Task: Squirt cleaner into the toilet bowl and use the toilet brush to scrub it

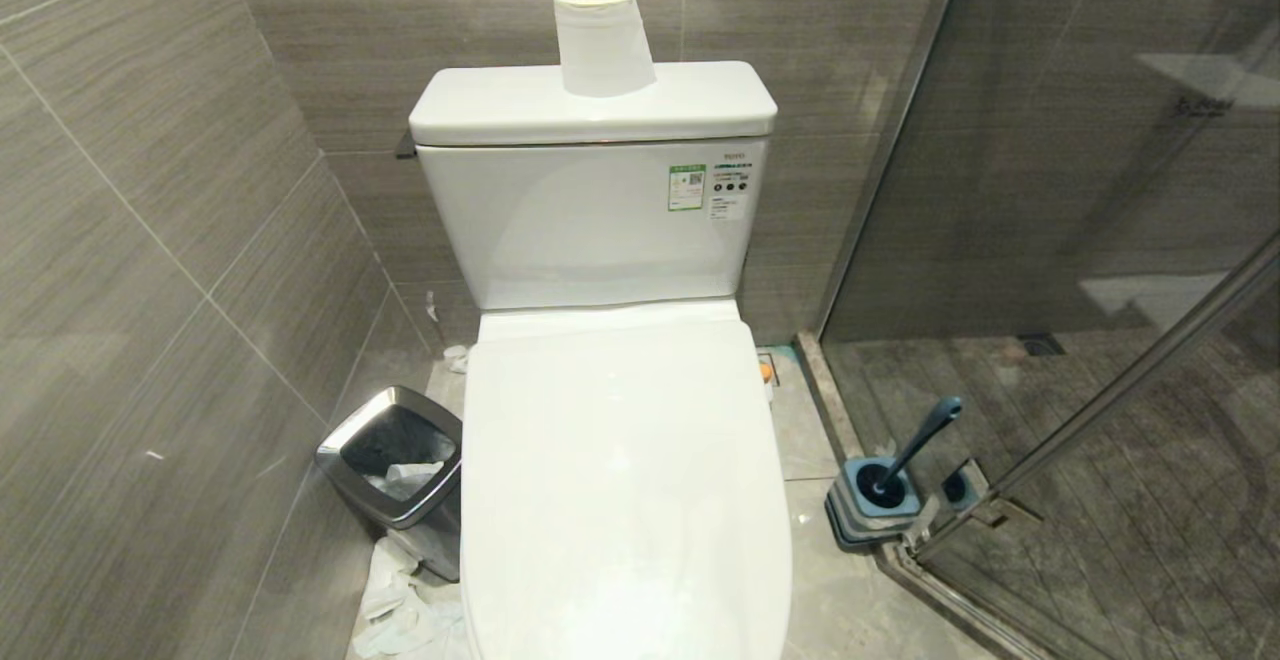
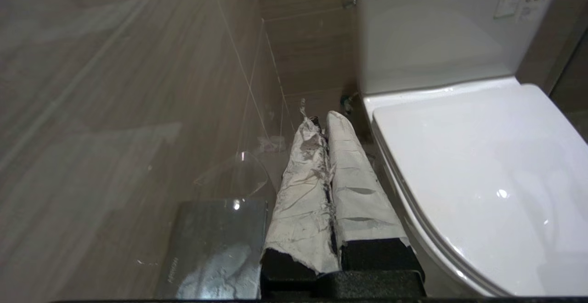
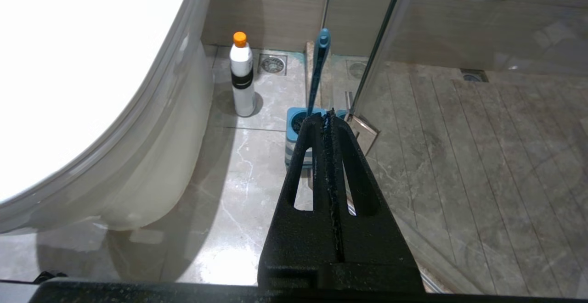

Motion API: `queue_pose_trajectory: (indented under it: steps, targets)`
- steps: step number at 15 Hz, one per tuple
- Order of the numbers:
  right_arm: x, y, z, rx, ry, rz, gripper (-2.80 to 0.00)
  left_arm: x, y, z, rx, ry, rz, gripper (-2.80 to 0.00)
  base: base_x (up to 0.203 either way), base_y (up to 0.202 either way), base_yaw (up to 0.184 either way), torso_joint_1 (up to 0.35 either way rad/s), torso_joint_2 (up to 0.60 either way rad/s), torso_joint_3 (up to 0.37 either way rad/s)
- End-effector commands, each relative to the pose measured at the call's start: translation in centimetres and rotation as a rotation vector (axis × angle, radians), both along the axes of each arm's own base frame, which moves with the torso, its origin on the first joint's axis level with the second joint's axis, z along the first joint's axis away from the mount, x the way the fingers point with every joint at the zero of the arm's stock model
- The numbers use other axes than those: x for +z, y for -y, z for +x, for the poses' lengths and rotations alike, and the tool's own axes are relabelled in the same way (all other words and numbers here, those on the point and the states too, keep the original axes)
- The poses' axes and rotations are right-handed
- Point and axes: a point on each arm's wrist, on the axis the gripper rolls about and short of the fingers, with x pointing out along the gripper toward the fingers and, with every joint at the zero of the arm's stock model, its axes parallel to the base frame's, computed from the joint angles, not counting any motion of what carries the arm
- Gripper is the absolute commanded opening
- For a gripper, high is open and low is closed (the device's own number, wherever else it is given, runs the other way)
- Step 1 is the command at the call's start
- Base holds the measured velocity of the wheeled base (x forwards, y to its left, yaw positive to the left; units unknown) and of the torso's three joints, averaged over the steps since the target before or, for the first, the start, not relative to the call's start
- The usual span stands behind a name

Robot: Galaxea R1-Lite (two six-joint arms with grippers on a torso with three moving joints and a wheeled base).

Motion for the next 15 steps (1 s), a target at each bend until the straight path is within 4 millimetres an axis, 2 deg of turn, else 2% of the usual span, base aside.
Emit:
queue_pose_trajectory:
  steps: [1,2,4,8,12,13,15]
  targets:
    - [0.0,0.0,0.0,0.001,-0.001,-0.001,-2.80,-3.1,-0.1,-0.7,-0.004,0.009,0.009,-2.80,0.000,0.000,0.000,0.000,0.00,0.000]
    - [0.0,0.0,0.0,0.001,-0.001,-0.001,-2.80,-4.5,-0.1,-0.8,-0.003,0.004,0.020,-2.80,0.000,0.000,0.000,0.000,0.00,0.000]
    - [0.0,0.0,0.0,0.001,-0.001,-0.001,-2.80,-6.7,-0.1,0.7,0.004,-0.049,0.031,-2.80,0.000,0.000,0.000,0.000,0.00,0.000]
    - [0.0,0.0,0.0,0.001,-0.001,-0.001,-2.80,-10.5,-0.2,5.7,0.003,-0.120,0.018,-2.80,0.000,0.000,0.000,0.000,0.00,0.000]
    - [0.0,0.0,0.0,0.001,-0.001,-0.001,-2.80,-15.2,-0.2,9.8,0.001,-0.079,0.012,-2.80,0.000,0.000,0.000,0.000,0.00,0.000]
    - [0.0,0.0,0.0,0.001,-0.001,-0.001,-2.80,-16.2,-0.2,10.5,-0.001,-0.061,0.011,-2.80,0.000,0.000,0.000,0.000,0.00,0.000]
    - [0.0,0.0,0.0,0.001,-0.001,0.001,-2.80,-16.9,-0.1,10.8,-0.021,-0.058,-0.009,-2.80,0.000,0.000,0.000,0.000,0.00,0.000]
